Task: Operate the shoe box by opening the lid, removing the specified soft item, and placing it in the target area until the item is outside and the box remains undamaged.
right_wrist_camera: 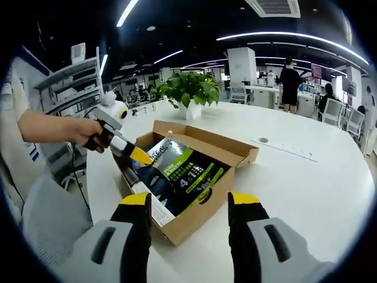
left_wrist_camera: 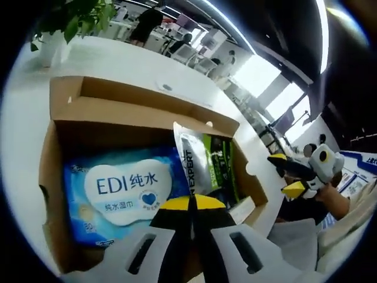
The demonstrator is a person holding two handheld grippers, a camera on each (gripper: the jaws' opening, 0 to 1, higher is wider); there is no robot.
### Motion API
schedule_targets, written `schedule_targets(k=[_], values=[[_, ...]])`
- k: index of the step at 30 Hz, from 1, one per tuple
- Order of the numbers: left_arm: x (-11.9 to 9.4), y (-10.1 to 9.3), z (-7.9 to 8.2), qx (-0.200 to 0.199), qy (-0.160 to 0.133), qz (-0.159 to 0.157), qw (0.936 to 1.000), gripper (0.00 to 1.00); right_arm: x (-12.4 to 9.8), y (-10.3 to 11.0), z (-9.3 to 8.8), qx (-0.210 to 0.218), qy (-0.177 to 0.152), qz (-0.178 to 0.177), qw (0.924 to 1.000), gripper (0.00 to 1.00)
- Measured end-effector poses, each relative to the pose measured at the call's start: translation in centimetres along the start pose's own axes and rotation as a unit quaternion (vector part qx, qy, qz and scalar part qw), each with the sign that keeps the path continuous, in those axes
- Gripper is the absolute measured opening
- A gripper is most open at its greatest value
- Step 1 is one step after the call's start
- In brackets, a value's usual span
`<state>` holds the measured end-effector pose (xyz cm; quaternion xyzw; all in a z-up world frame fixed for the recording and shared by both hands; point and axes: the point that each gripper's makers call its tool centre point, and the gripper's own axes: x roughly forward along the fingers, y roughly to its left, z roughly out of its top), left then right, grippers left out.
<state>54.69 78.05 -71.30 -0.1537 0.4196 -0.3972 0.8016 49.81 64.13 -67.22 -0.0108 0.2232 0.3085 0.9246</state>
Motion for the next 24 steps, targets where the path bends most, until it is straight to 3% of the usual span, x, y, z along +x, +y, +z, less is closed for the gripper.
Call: schedule_targets(k=[19, 24], values=[[-2.2, -3.6, 3.3, 0.069, -0.03, -0.01, 0.9971, 0.0, 0.3, 0.4, 0.1, 0.008, -0.003, 0.008, 0.9999, 0.48], [-2.4, -4.1, 4.4, 0.067, -0.05, -0.013, 0.9965, 0.0, 0.4, 0.6, 0.2, 0.009, -0.006, 0.01, 0.9999, 0.47]])
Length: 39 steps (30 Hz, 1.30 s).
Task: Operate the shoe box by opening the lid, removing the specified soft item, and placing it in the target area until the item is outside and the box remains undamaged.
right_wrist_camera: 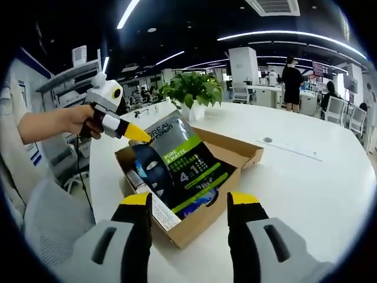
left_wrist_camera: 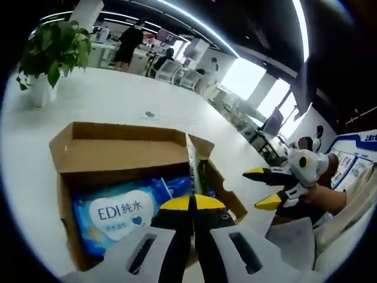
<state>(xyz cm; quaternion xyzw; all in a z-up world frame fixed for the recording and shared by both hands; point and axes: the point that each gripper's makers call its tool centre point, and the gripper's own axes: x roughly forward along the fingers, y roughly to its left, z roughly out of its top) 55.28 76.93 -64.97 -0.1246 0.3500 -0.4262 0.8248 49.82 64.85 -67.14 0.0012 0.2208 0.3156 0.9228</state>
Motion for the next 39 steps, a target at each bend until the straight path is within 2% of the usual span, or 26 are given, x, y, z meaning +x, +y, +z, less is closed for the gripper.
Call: schedule_targets(k=[7, 19, 34, 39], values=[[-0.2, 0.1, 1.2, -0.002, -0.015, 0.016, 0.9997, 0.0, 1.2, 1.1, 0.2, -0.006, 0.002, 0.007, 1.0, 0.47], [-0.1, 0.6, 1.0, -0.022, -0.006, 0.053, 0.9984, 0.0, 5.4, 3.6, 0.5, -0.062, 0.019, 0.011, 0.9979, 0.49], [0.0, 0.0, 0.8, -0.048, -0.006, 0.075, 0.996, 0.0, 8.4, 4.3, -0.2, -0.115, 0.043, -0.003, 0.9925, 0.49], [0.0, -0.2, 0.8, -0.051, -0.004, 0.082, 0.9953, 0.0, 9.0, 4.1, -0.4, -0.129, 0.052, -0.015, 0.9902, 0.47]])
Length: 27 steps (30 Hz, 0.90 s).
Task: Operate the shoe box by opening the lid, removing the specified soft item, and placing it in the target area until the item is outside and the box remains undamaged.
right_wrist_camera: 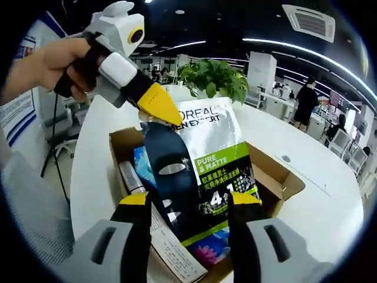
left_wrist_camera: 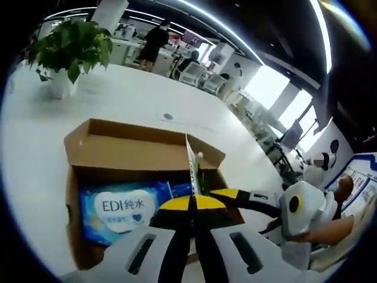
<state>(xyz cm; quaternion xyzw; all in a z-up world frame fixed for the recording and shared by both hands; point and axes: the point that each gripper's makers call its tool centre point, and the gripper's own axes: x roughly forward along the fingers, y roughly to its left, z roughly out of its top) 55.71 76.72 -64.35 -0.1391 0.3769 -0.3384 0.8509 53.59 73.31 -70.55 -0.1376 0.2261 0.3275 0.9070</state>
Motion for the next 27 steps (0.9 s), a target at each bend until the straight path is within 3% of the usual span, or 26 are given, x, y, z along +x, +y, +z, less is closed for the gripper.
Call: schedule_targets(k=[3, 6, 22, 26, 27], values=[[0.0, 0.1, 0.0, -0.001, 0.0, 0.006, 1.0, 0.0, 0.2, -0.2, -0.3, -0.018, 0.011, -0.01, 0.9997, 0.44], [0.0, 0.4, -0.2, 0.006, 0.003, 0.015, 0.9999, 0.0, 0.2, -0.2, -0.5, -0.014, 0.016, -0.005, 0.9998, 0.35], [0.0, 1.1, -0.9, 0.054, 0.019, 0.038, 0.9976, 0.0, -0.6, 0.6, -0.3, -0.01, 0.003, 0.012, 0.9999, 0.09], [-0.2, 1.1, -0.8, 0.063, 0.017, 0.039, 0.9971, 0.0, -1.0, 1.0, -0.1, -0.001, -0.002, 0.024, 0.9997, 0.04], [-0.4, 1.1, -0.7, 0.066, 0.014, 0.04, 0.9969, 0.0, -1.2, 1.9, -0.1, 0.012, 0.001, 0.049, 0.9987, 0.0]])
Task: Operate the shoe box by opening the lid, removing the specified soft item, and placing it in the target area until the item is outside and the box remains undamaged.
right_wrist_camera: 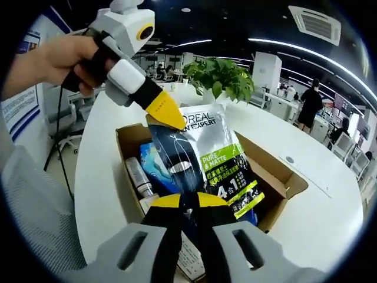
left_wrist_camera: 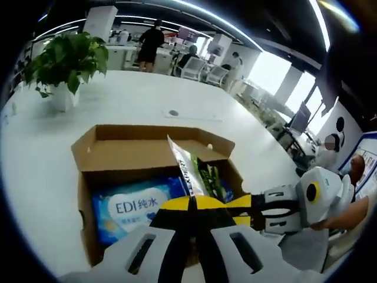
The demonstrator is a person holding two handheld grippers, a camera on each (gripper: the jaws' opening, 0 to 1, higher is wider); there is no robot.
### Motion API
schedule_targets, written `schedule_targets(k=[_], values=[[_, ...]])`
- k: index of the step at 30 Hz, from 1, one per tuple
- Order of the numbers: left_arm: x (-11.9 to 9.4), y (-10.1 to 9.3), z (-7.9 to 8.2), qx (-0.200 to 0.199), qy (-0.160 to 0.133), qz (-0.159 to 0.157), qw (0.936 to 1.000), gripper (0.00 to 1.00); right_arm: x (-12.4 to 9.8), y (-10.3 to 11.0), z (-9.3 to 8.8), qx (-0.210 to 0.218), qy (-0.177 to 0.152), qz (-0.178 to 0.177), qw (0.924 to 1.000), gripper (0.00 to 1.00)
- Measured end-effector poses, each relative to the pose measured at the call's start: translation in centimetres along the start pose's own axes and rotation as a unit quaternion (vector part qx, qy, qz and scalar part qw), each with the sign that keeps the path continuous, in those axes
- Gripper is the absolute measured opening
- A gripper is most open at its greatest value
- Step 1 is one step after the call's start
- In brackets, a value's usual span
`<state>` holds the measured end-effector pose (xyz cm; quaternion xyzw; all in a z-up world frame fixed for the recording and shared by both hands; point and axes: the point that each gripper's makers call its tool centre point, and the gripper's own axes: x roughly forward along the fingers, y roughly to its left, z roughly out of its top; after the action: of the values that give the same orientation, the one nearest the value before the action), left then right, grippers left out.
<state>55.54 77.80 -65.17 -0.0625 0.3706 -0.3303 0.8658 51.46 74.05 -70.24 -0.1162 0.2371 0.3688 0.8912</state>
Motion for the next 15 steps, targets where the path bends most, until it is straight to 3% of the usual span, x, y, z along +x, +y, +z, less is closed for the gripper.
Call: schedule_targets(k=[1, 2, 15], values=[[-0.1, 0.0, 0.1, 0.002, -0.003, 0.001, 1.0, 0.0, -0.1, -0.5, 0.2, 0.018, -0.006, -0.022, 0.9996, 0.0], [-0.3, 0.1, 0.1, 0.0, -0.001, -0.001, 1.0, 0.0, -0.2, -0.4, 0.3, -0.006, -0.006, -0.014, 0.9999, 0.0], [-1.5, -0.3, 0.9, -0.002, -0.024, -0.007, 0.9997, 0.0, -1.9, -0.7, 2.1, 0.01, -0.021, -0.015, 0.9996, 0.0]])
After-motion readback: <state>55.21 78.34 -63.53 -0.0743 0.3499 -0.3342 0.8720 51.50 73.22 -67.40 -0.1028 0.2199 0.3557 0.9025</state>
